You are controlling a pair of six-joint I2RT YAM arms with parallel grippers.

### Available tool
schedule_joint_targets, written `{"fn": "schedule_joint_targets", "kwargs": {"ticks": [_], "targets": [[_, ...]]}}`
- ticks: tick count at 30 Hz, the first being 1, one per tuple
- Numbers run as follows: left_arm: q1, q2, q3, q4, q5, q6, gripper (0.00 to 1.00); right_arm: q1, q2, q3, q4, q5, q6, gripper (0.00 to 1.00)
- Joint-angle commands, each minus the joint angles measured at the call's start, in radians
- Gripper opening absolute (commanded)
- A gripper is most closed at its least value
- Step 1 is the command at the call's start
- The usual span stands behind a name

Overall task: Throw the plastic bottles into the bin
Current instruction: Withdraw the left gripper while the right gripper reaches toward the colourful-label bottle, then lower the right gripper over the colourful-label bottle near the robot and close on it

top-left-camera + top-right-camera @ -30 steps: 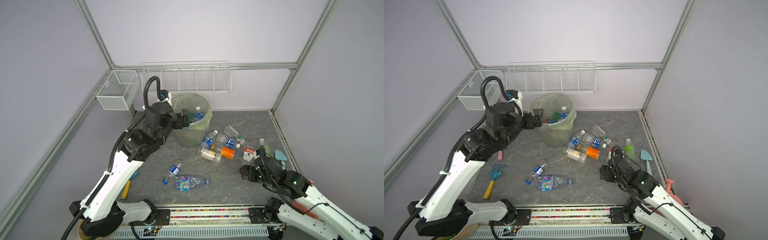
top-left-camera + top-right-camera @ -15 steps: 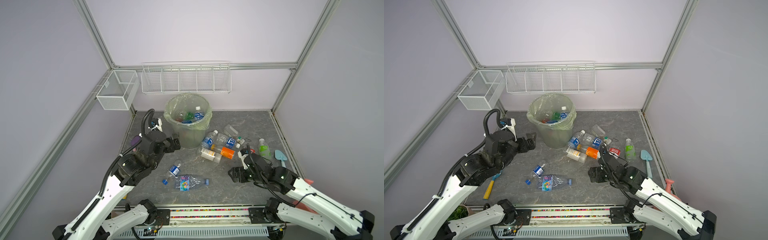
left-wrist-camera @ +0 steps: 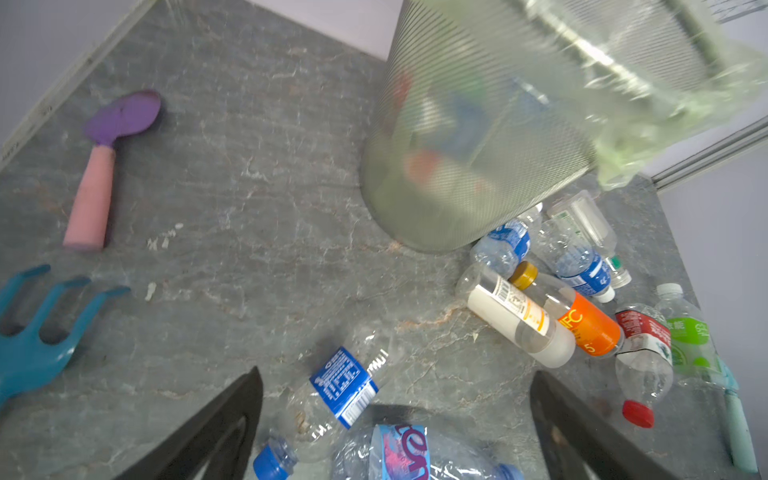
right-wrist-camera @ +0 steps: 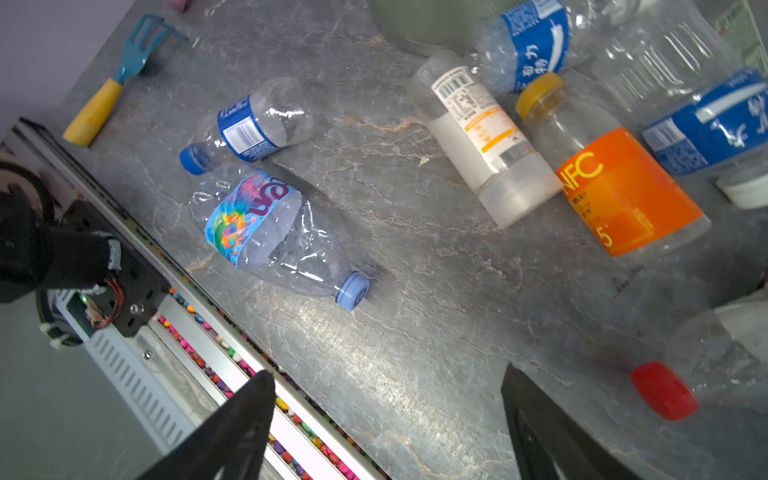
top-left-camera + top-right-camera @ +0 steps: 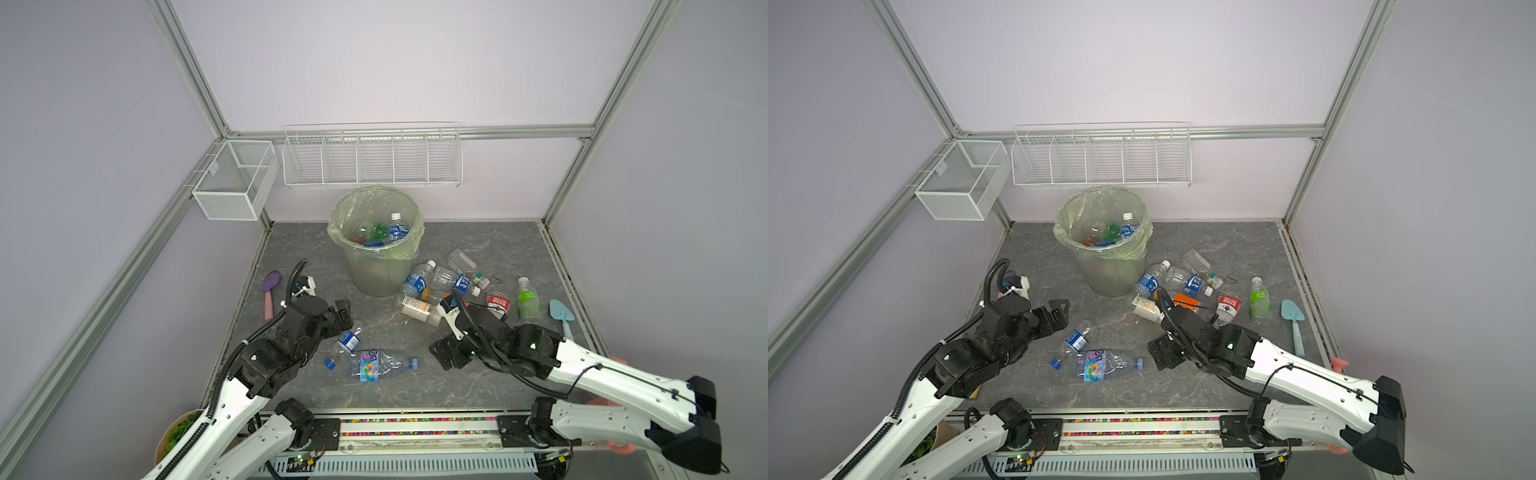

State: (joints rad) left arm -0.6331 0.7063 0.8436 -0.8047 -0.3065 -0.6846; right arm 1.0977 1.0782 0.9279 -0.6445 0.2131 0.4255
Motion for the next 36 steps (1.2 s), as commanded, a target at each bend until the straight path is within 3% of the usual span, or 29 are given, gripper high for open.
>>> {"fn": "schedule_joint_targets", "kwargs": {"ticks": [1, 8, 16, 24, 36], "targets": [[0.024, -0.037, -0.053, 0.042, 0.089, -0.064, 0.99, 0.031, 0.013, 0.013, 0.075, 0.014, -0.142, 0.88], [0.033, -0.048, -0.132, 0.061, 0.113, -0.097, 0.99, 0.063, 0.057, 0.023, 0.172, -0.161, -0.290, 0.88], [0.055, -0.074, -0.185, 0.078, 0.135, -0.125, 0.99, 0.113, 0.229, 0.116, 0.123, -0.200, -0.500, 0.88], [0.200, -0.121, -0.323, 0.160, 0.310, -0.178, 0.99, 0.117, 0.370, 0.184, 0.112, -0.268, -0.612, 0.88], [0.384, -0.145, -0.395, 0.214, 0.489, -0.212, 0.99, 0.144, 0.596, 0.276, 0.148, -0.244, -0.655, 0.88]]}}
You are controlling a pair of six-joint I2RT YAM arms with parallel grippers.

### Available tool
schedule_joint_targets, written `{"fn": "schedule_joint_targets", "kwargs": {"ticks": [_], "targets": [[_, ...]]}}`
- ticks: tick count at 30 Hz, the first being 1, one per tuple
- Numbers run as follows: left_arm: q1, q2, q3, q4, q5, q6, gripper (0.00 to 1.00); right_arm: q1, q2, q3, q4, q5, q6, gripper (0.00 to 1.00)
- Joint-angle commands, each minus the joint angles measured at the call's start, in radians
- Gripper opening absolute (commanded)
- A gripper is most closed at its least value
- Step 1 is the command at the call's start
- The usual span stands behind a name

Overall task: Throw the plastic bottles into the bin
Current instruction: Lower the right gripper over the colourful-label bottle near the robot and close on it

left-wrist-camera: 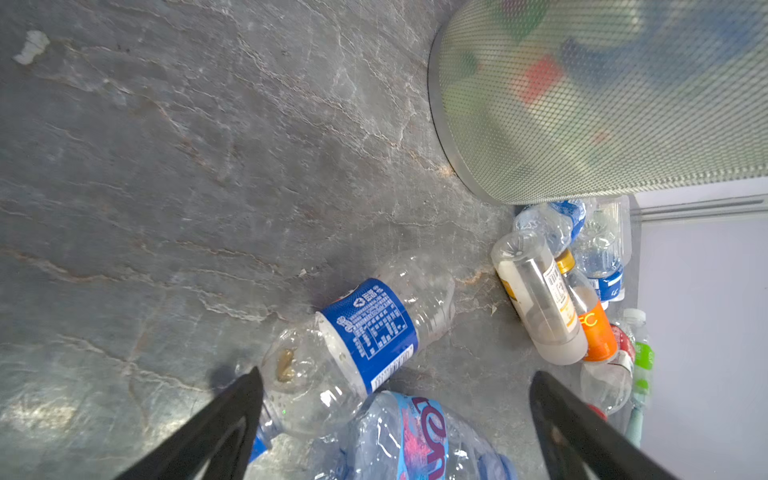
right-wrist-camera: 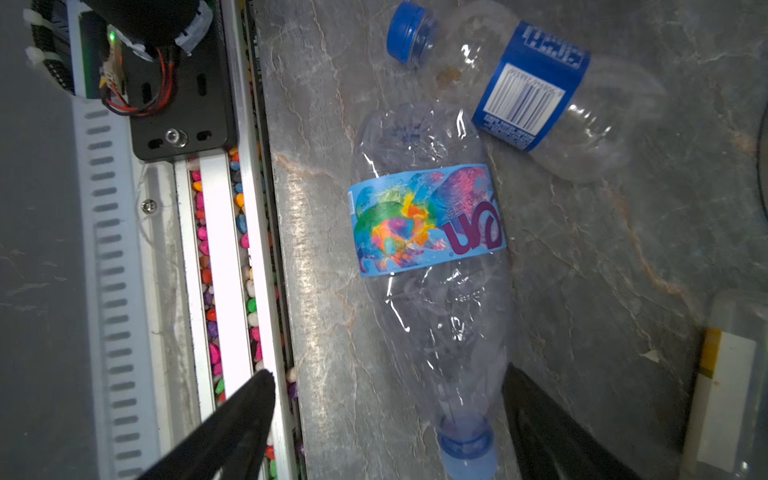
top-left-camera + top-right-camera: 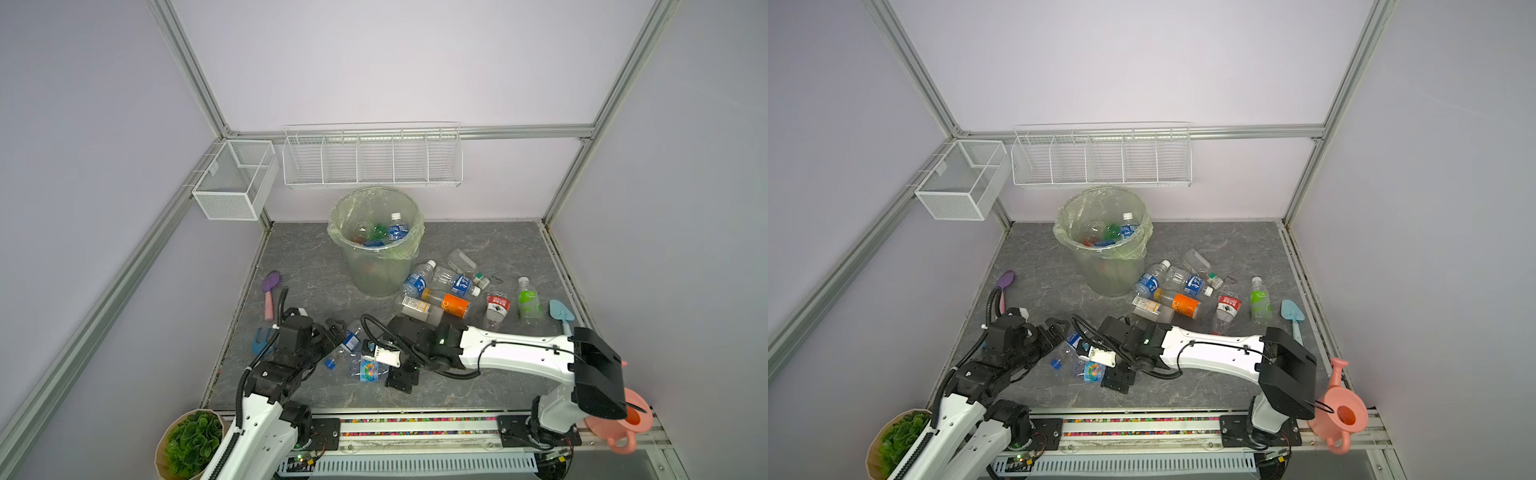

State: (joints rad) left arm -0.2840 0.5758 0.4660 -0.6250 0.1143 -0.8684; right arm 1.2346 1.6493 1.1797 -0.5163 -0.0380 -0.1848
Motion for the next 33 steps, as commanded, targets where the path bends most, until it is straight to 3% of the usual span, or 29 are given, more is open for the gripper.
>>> {"fn": "schedule_joint_targets", "kwargs": {"ticks": [1, 10, 21, 28, 33], "targets": [[0.046, -0.019, -0.020, 0.038, 0.079, -0.032, 0.99, 0.008, 0.039, 0.031, 0.023, 0.007, -0.050, 0.88], [0.087, -0.060, -0.017, 0.008, 0.096, -0.045, 0.99, 0.007, 0.162, 0.090, 0.030, 0.042, -0.070, 0.88], [0.095, -0.098, 0.003, -0.025, 0.090, -0.055, 0.99, 0.008, 0.282, 0.145, 0.021, 0.222, -0.040, 0.88], [0.097, -0.111, 0.019, -0.052, 0.078, -0.045, 0.99, 0.008, 0.299, 0.136, 0.035, 0.246, -0.015, 0.89], [0.098, -0.112, 0.020, -0.053, 0.079, -0.047, 0.99, 0.007, 0.305, 0.143, 0.011, 0.258, -0.007, 0.99]]}}
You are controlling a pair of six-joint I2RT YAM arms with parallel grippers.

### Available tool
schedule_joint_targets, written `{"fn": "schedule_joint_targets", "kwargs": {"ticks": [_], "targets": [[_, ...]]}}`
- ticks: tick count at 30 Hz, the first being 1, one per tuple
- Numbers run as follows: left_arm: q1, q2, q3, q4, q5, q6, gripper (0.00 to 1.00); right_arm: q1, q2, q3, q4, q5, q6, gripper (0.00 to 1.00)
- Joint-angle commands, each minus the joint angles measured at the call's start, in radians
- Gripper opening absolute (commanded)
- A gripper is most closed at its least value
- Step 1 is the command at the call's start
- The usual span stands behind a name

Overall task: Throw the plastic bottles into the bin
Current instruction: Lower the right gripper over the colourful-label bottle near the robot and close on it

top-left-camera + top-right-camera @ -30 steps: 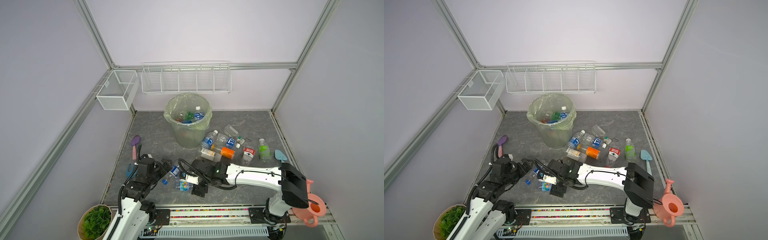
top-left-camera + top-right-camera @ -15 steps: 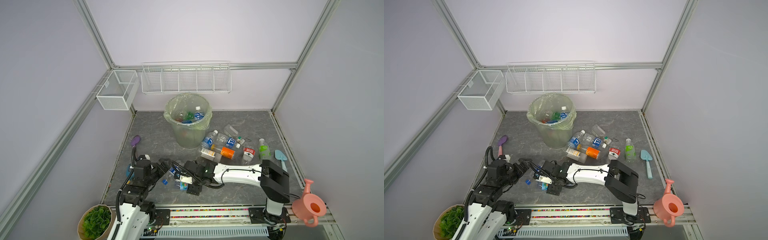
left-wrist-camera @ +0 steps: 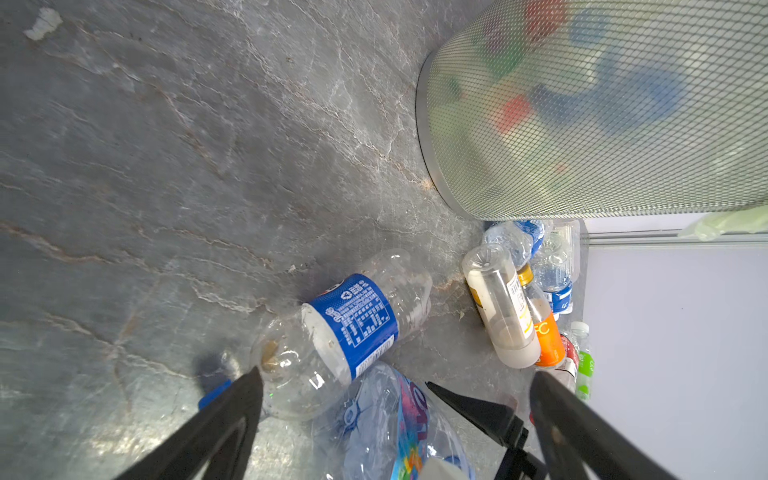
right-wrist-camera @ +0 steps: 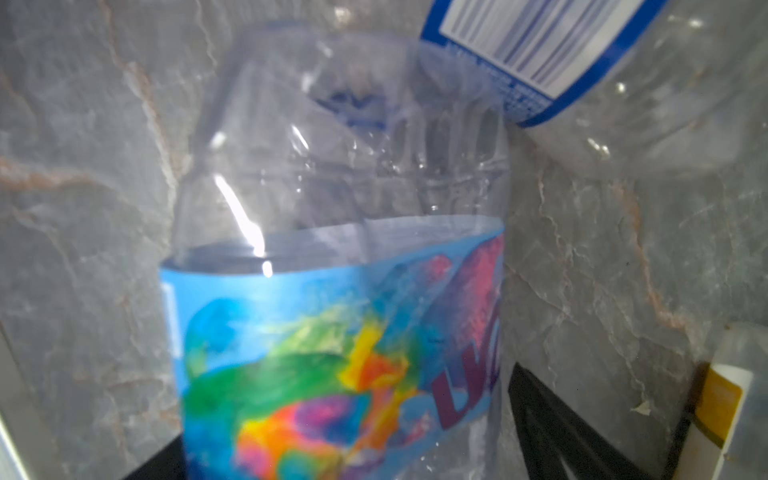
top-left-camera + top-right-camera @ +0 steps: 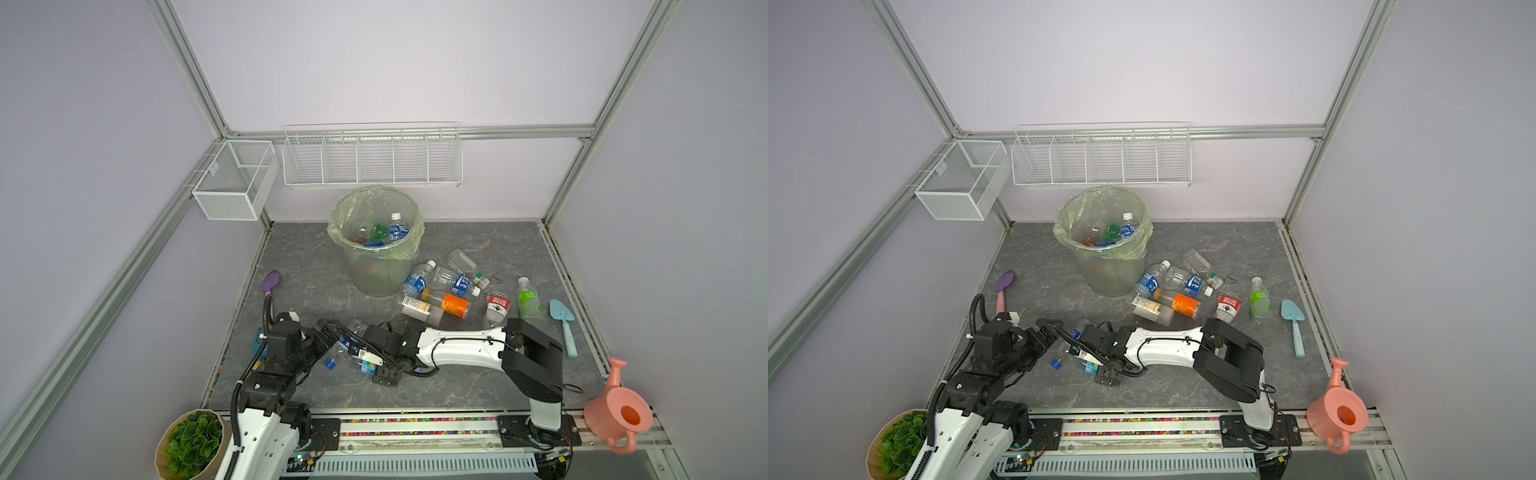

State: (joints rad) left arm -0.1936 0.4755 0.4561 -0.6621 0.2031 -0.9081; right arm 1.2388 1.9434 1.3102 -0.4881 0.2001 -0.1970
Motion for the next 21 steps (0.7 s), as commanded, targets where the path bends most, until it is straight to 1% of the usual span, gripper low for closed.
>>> {"fn": "schedule_joint_targets", "kwargs": {"ticks": [1, 4, 10, 12, 15, 21], "targets": [[0.008, -0.012, 0.032, -0.016, -0.009, -0.007, 0.99, 0.003, 0.011, 0.013, -0.021, 0.020, 0.007, 0.95], [0.008, -0.016, 0.037, -0.022, -0.012, -0.005, 0.99, 0.004, 0.005, 0.009, -0.030, 0.018, 0.014, 0.87], [0.008, -0.018, 0.047, -0.030, -0.015, -0.003, 0.99, 0.002, -0.016, -0.009, -0.041, 0.016, 0.026, 0.60], [0.008, -0.018, 0.051, -0.030, -0.015, -0.003, 0.99, 0.003, -0.025, -0.012, -0.048, 0.014, 0.029, 0.54], [0.008, -0.018, 0.052, -0.028, -0.014, -0.002, 0.99, 0.003, -0.039, -0.015, -0.057, 0.013, 0.034, 0.49], [0.008, -0.023, 0.058, -0.036, -0.015, 0.000, 0.99, 0.001, -0.070, -0.004, -0.086, 0.010, 0.042, 0.35]]}}
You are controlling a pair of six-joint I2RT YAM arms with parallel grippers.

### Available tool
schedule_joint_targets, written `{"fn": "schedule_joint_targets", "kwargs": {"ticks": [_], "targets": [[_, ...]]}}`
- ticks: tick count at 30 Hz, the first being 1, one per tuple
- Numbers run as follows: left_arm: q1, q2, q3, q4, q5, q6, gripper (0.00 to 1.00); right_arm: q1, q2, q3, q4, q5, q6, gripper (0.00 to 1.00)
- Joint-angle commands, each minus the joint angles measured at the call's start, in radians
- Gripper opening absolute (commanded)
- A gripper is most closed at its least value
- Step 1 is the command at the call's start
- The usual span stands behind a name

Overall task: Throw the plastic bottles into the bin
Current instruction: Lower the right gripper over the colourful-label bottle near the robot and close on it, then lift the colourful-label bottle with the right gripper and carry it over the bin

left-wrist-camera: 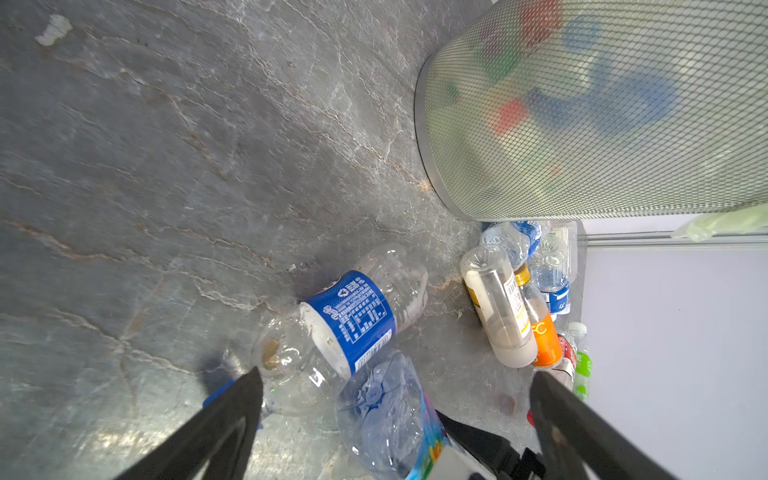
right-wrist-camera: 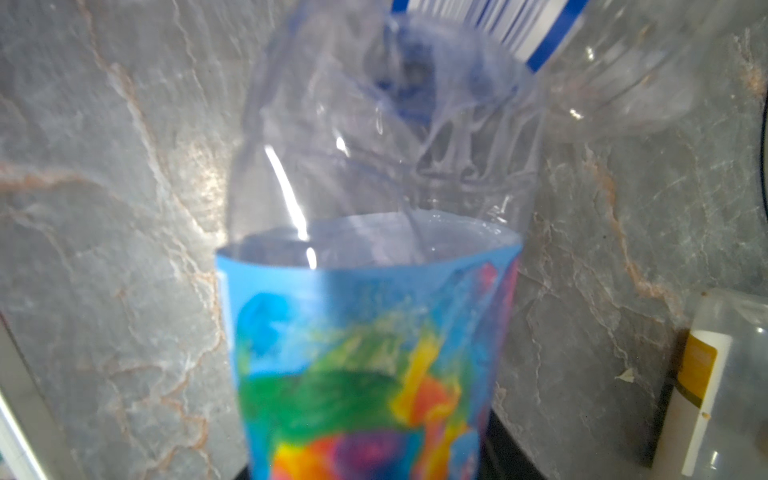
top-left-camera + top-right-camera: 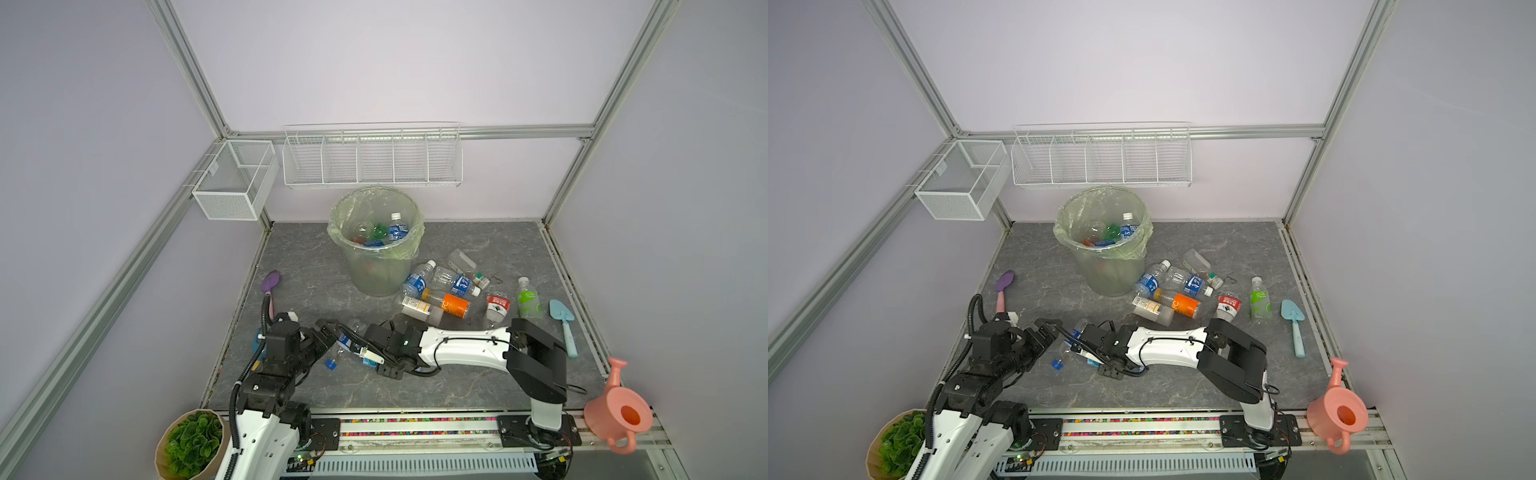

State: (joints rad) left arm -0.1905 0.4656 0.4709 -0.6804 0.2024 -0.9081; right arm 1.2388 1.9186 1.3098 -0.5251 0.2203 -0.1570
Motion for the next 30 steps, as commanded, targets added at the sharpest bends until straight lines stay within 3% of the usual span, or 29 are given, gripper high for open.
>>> {"fn": "schedule_joint_targets", "kwargs": {"ticks": [1, 15, 30], "targets": [[0.005, -0.015, 0.044, -0.020, -0.017, 0.001, 0.99, 0.001, -0.051, -0.003, -0.056, -0.009, 0.007, 0.35], [0.006, -0.018, 0.041, -0.019, -0.020, 0.000, 0.99, -0.005, -0.228, -0.016, -0.105, 0.004, 0.055, 0.10], [0.005, -0.013, -0.003, 0.032, 0.022, -0.025, 1.00, -0.051, -0.525, -0.019, -0.068, -0.051, 0.123, 0.07]]}}
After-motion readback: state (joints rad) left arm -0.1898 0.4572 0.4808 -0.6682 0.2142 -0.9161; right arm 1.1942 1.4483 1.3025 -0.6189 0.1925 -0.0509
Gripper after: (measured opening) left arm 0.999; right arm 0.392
